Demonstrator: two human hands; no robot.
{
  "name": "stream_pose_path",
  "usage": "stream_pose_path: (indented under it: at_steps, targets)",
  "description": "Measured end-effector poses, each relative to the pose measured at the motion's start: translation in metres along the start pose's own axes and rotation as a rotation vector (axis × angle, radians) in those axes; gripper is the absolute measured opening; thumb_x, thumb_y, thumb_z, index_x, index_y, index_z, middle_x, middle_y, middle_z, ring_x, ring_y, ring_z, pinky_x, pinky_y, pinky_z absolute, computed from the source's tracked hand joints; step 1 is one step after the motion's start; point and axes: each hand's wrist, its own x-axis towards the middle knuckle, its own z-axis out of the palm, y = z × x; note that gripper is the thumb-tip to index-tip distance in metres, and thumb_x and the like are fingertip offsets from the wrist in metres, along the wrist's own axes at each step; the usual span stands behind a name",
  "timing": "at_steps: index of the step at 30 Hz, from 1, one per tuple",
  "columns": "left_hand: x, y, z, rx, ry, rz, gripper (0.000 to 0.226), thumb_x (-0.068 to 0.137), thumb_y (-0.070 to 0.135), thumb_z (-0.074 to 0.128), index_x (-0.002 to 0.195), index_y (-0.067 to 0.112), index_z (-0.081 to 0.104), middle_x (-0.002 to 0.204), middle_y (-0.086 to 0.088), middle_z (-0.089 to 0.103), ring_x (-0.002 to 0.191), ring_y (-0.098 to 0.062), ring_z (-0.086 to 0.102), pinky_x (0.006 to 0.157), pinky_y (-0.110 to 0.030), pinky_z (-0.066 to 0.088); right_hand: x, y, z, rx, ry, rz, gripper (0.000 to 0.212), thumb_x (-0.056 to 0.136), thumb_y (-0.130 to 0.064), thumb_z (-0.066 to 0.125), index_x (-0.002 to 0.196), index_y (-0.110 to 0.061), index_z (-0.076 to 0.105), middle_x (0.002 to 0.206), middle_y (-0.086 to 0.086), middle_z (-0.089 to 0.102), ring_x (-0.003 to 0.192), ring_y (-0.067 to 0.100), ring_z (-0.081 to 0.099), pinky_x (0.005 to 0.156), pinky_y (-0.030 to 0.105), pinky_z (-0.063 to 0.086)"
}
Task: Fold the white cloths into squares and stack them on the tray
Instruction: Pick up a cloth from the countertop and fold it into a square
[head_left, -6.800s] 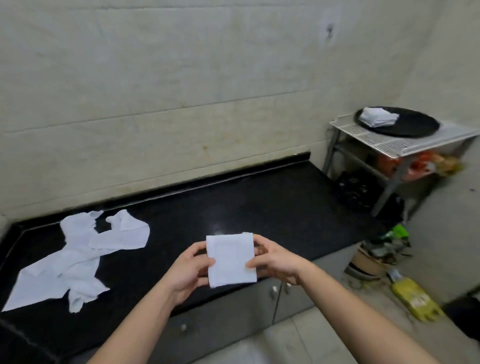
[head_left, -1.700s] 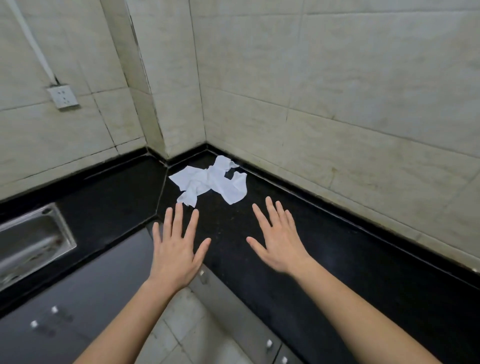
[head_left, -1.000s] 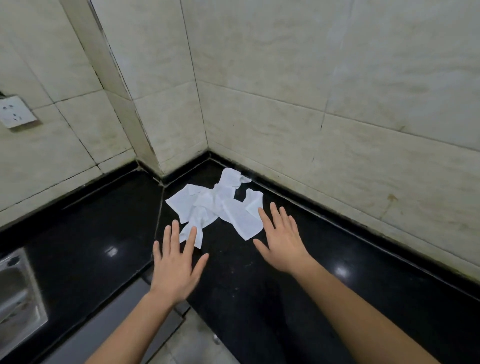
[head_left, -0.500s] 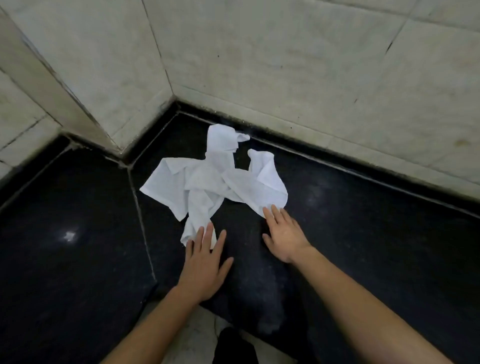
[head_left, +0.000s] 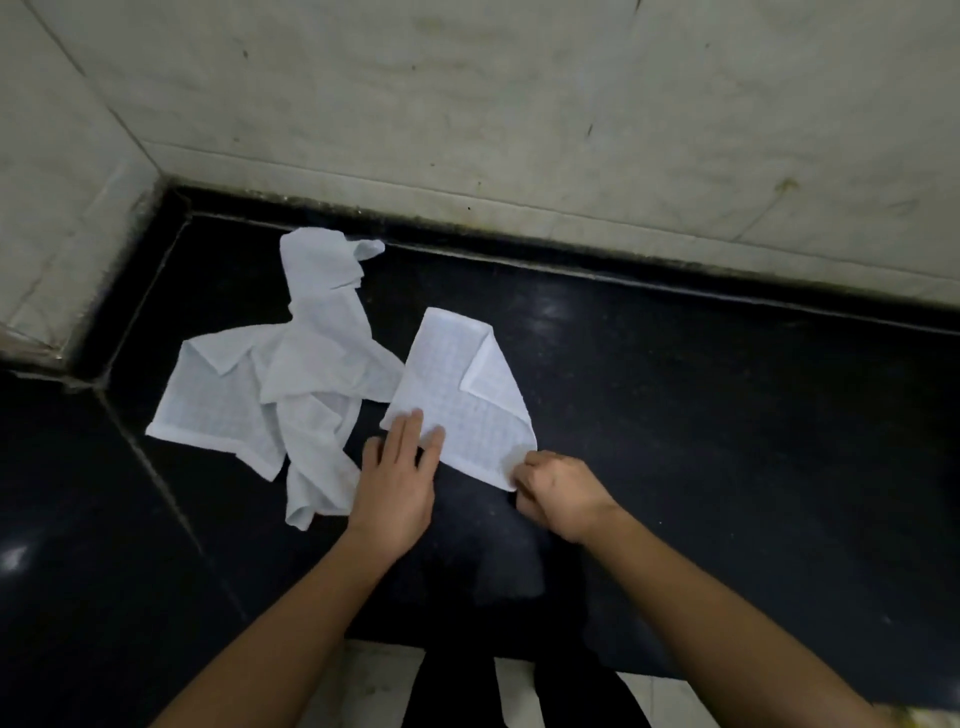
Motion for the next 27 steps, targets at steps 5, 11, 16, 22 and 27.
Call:
stream_pose_path:
  at_steps: [5,11,16,22,27]
  targets:
    - [0.021,0.015,0.004,-0.034,0.076,0.085,0.007,0.080,0.018,0.070,0.086,0.015,0.071,0.098,-0.007,0.065,0.108,-0.029,0.057,0.091,-0.048,0.043,-0.026,0.022,-0.033,0.230,0.169,0.111,0.012,0.085,-0.032,0.060,0.091,-0.023,0.064,0.087,-0.013,0.053,0.072,0.009,0.052,0.066,0.025,0.039]
    - [0.026,0.034,-0.029,-0.220,0.175,0.034,0.016,0.073,0.010,0.080,0.086,0.016,0.073,0.079,-0.002,0.066,0.070,-0.024,0.061,0.064,-0.035,0.047,-0.042,0.047,-0.074,0.371,0.363,0.241,0.012,0.089,-0.024,0.049,0.079,-0.024,0.055,0.077,-0.009,0.060,0.069,0.017,0.057,0.064,0.031,0.043]
    - [0.029,0.043,-0.085,-0.390,0.213,-0.088,0.011,0.090,0.026,0.067,0.099,0.023,0.073,0.088,0.006,0.070,0.081,-0.017,0.061,0.069,-0.030,0.046,-0.064,0.060,-0.106,0.422,0.458,0.248,0.011,0.090,-0.023,0.048,0.082,-0.026,0.055,0.075,-0.009,0.062,0.068,0.016,0.059,0.064,0.035,0.048]
    - [0.034,0.059,-0.145,-0.710,0.375,-0.344,0.003,0.090,0.031,0.070,0.088,0.030,0.071,0.085,0.012,0.068,0.072,-0.006,0.057,0.069,-0.026,0.044,-0.087,0.074,-0.141,0.656,0.709,0.205,0.021,0.099,-0.020,0.053,0.110,-0.026,0.069,0.098,-0.015,0.067,0.089,0.000,0.062,0.082,0.017,0.048]
    - [0.050,0.071,-0.168,-0.812,0.469,-0.385,0.003,0.091,0.024,0.068,0.091,0.025,0.071,0.090,0.007,0.070,0.079,-0.008,0.063,0.076,-0.028,0.050,-0.091,0.078,-0.165,0.822,0.834,0.204,0.017,0.097,-0.022,0.060,0.112,-0.021,0.070,0.087,-0.007,0.072,0.081,0.005,0.071,0.088,0.032,0.057]
